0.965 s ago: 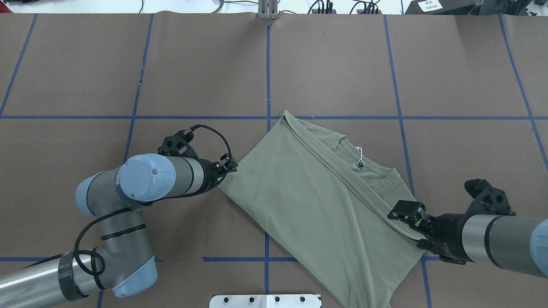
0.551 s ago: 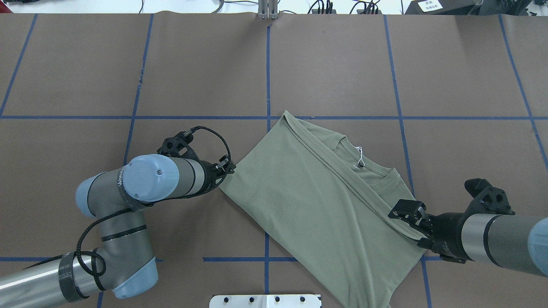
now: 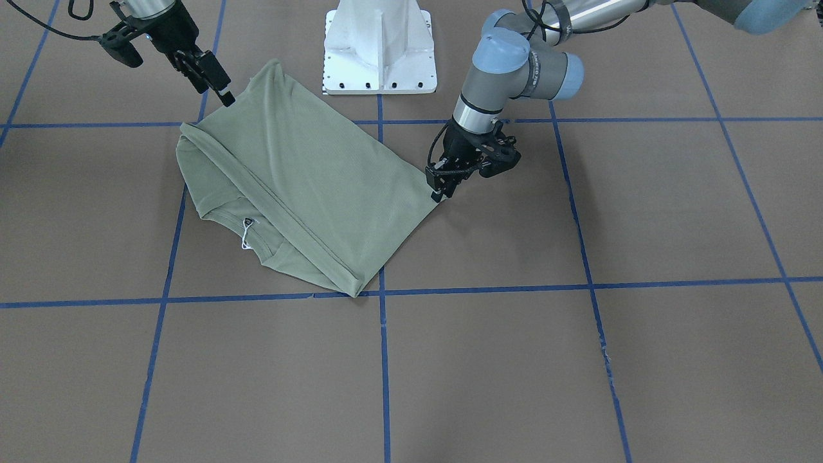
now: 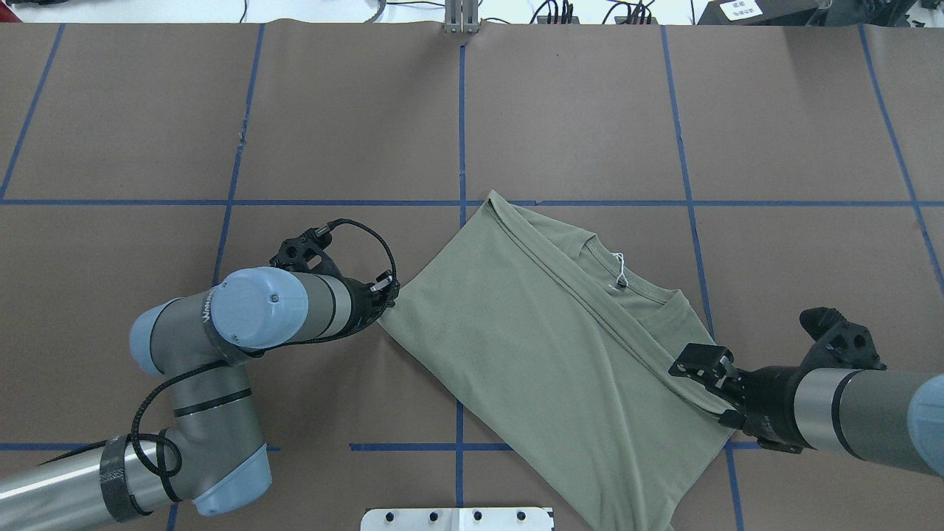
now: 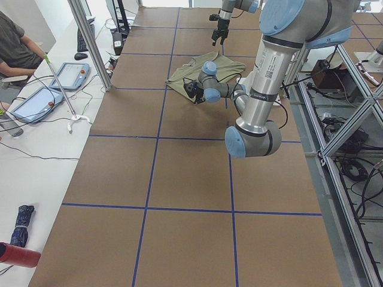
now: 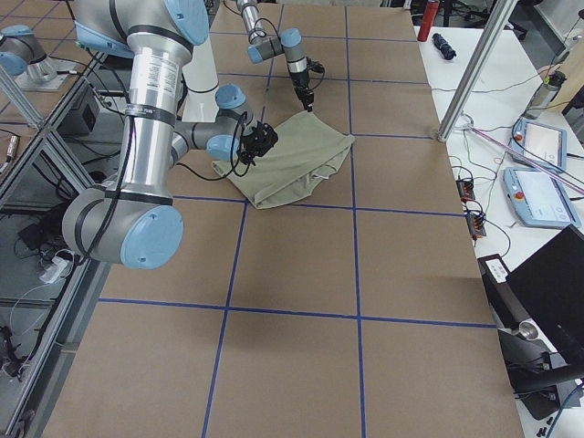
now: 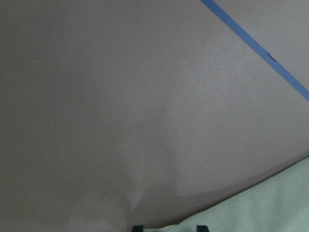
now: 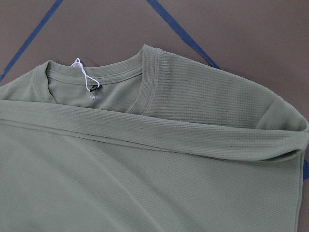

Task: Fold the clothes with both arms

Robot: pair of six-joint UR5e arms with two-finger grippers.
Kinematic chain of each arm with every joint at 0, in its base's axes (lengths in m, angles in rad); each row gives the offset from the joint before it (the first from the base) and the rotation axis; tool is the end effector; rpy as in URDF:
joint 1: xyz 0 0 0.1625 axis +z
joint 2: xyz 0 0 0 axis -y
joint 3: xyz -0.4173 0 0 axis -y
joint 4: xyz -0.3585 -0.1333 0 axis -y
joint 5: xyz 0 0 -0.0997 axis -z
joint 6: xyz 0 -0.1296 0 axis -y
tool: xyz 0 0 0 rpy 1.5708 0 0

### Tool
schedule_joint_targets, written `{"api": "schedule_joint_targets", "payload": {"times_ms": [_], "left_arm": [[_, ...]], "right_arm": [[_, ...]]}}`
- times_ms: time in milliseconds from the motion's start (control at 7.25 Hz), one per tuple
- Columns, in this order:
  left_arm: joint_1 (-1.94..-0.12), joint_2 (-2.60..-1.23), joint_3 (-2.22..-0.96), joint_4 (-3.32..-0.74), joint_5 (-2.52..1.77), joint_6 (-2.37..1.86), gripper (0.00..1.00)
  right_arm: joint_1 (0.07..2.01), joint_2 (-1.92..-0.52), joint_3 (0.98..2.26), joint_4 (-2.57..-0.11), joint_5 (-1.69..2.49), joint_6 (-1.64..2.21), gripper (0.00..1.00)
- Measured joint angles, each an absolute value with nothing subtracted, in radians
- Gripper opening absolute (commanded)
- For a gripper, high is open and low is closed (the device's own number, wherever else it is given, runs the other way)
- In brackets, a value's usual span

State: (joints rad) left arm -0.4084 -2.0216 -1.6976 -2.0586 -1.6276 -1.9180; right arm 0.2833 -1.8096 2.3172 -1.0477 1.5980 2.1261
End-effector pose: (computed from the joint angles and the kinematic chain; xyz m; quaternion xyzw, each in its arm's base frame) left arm 0.5407 -0.3712 0.3178 -0.0089 0.5082 -0.3042 0.8057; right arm -0.3257 -0.2300 0.3748 -0.0785 -0.4866 0.3481 0.7974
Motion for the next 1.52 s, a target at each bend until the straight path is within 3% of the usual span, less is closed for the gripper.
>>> {"api": "schedule_joint_targets", "payload": {"times_ms": [551,1103,1378,1516], "left_arm": [[-0.421,-2.011,-1.724,-2.059,-1.630,-1.903,0.00],[-0.542,-1.908,-1.799,-2.068,-1.637,-1.676,0.00],[-0.641,-1.957,-1.682,-2.111,-1.638,-1.598,0.00],[-0.696,-2.032,-1.553,-2.174,-1.639,-1.565,0.00]], "right_arm": [[0.287,-1.791,2.306,-1.048,1.597,2.126,1.00],[0.297,-1.781,2.307,-1.048,1.598,2.126,1.00],[0.308,-1.764,2.306,-1.048,1.599,2.126,1.00],[0.317,-1.762,2.306,-1.048,1.599,2.126,1.00]]}}
